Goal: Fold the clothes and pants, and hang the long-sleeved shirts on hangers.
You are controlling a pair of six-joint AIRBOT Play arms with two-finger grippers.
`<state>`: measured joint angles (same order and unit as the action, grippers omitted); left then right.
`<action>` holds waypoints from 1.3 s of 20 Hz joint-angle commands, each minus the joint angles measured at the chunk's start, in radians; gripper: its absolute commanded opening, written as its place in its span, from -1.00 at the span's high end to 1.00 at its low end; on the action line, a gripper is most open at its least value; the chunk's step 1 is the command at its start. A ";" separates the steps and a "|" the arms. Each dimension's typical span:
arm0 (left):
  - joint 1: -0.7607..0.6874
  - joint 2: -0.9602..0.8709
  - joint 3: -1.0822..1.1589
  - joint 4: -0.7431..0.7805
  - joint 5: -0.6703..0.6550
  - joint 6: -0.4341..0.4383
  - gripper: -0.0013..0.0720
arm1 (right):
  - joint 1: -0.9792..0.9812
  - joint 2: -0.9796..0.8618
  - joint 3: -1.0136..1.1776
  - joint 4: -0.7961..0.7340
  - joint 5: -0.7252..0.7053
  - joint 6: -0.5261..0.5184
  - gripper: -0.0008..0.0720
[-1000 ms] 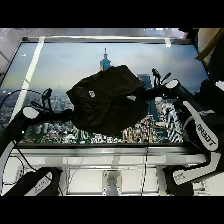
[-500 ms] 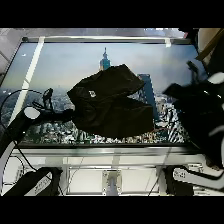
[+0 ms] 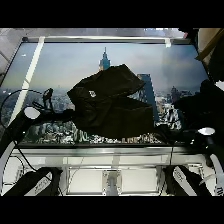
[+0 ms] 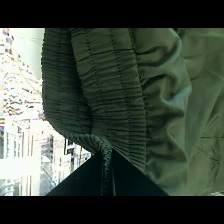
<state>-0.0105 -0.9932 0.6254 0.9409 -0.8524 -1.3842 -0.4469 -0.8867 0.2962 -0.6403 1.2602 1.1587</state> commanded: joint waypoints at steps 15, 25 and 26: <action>0.000 0.001 0.000 0.002 0.001 0.001 0.89 | 0.267 -0.045 -0.093 0.140 -0.556 0.116 -0.20; 0.000 0.008 0.005 0.033 0.004 0.001 0.89 | 0.267 -0.072 -0.041 0.147 -0.516 0.008 0.96; 0.000 0.027 0.017 0.070 0.001 0.001 0.89 | 0.267 -0.066 0.006 0.146 -0.459 -0.029 0.96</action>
<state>-0.0109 -0.9848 0.6300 0.9611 -0.8490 -1.3834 -0.1810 -0.9562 0.2420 -0.4973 0.7185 1.2007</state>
